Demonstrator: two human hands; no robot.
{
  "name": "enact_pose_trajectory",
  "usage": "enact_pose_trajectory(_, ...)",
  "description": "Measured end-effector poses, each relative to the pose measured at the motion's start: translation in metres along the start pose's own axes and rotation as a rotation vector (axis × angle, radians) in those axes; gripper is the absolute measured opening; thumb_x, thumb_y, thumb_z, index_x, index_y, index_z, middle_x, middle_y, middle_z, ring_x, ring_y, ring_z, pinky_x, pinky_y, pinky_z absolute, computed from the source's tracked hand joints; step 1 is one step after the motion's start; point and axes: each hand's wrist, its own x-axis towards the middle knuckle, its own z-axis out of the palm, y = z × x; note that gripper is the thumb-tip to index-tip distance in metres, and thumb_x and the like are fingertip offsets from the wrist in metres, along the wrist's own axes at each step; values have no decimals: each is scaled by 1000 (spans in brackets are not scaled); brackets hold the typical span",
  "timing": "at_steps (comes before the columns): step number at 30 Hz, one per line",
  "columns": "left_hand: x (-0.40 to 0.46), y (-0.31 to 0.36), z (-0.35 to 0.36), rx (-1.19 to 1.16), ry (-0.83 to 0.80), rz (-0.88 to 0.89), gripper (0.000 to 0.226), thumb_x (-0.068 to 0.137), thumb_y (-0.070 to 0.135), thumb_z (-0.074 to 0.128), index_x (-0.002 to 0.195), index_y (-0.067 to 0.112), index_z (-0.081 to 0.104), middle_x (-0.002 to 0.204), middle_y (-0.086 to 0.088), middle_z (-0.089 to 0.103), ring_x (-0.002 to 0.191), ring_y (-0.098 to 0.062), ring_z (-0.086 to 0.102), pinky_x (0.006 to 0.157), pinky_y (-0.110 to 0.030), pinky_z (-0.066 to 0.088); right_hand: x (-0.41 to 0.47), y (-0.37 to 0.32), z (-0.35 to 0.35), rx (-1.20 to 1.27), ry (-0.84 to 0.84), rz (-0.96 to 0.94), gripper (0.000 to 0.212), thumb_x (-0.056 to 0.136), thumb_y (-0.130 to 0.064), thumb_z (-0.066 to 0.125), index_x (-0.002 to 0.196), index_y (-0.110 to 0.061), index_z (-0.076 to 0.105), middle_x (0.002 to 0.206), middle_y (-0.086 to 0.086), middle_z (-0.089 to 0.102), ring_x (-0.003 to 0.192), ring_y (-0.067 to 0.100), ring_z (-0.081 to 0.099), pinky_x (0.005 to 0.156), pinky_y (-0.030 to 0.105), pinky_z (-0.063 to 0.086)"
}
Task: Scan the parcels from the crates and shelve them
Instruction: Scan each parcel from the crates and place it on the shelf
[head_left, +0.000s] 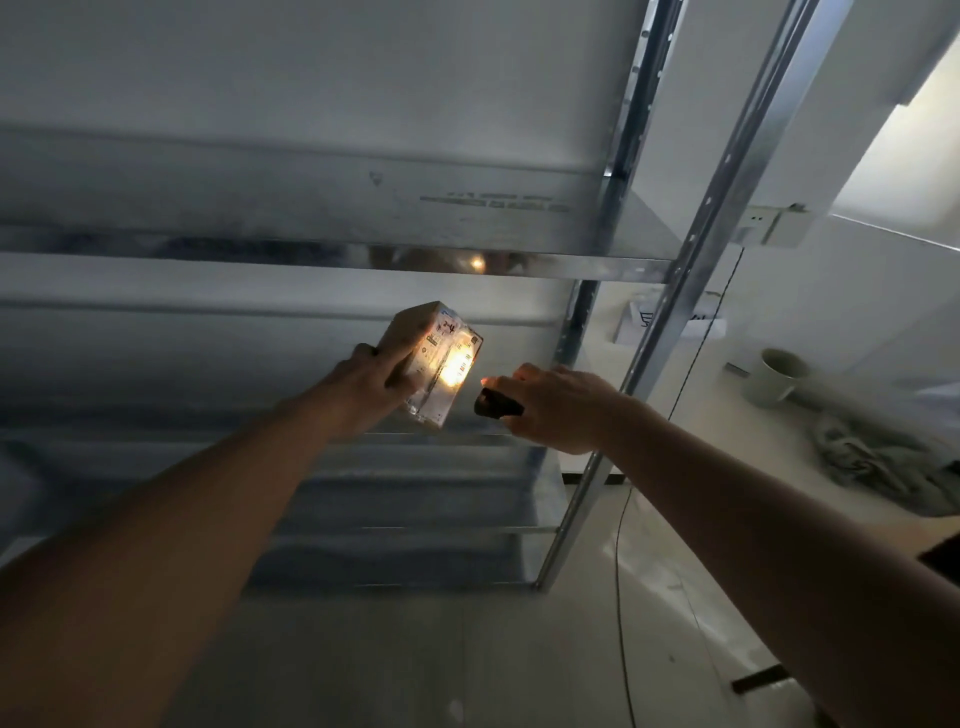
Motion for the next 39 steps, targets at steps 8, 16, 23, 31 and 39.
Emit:
enact_pose_trajectory(8, -13, 3, -9, 158, 7, -33, 71, 109, 54, 40, 141, 81, -18, 145, -21, 38, 113, -36, 57, 100, -59, 51, -16, -8, -14, -83, -43, -62, 64, 107, -51, 55, 164, -34, 32, 138, 5, 57, 115, 25, 61, 96, 45, 57)
enact_pose_trajectory(16, -21, -4, -16, 189, 22, -10, 71, 110, 53, 37, 140, 81, -21, 145, -21, 39, 106, -34, 59, 95, -56, 55, -28, -22, -26, -150, -82, -61, 60, 106, -48, 58, 161, -32, 38, 129, 4, 60, 106, 21, 60, 91, 42, 58)
enact_pose_trajectory(23, -27, -18, -17, 228, -3, 1, 73, 109, 55, 39, 141, 79, -22, 146, -20, 38, 114, -35, 56, 100, -55, 52, -36, -36, -28, -168, -104, -24, 58, 106, -49, 58, 159, -32, 42, 126, 2, 61, 103, 20, 60, 82, 34, 52)
enact_pose_trajectory(31, -28, -30, -26, 247, -41, 32, 74, 108, 55, 41, 138, 82, -21, 149, -20, 37, 121, -39, 53, 102, -59, 51, -37, -55, -39, -263, -140, 9, 60, 106, -49, 56, 162, -36, 38, 126, 2, 58, 104, 20, 53, 89, 38, 53)
enact_pose_trajectory(39, -26, -42, -34, 261, -84, 39, 74, 108, 56, 41, 137, 82, -21, 151, -21, 37, 121, -41, 54, 102, -59, 51, -30, -71, -36, -331, -114, 23, 60, 106, -49, 57, 162, -37, 38, 126, 3, 58, 111, 24, 57, 94, 42, 53)
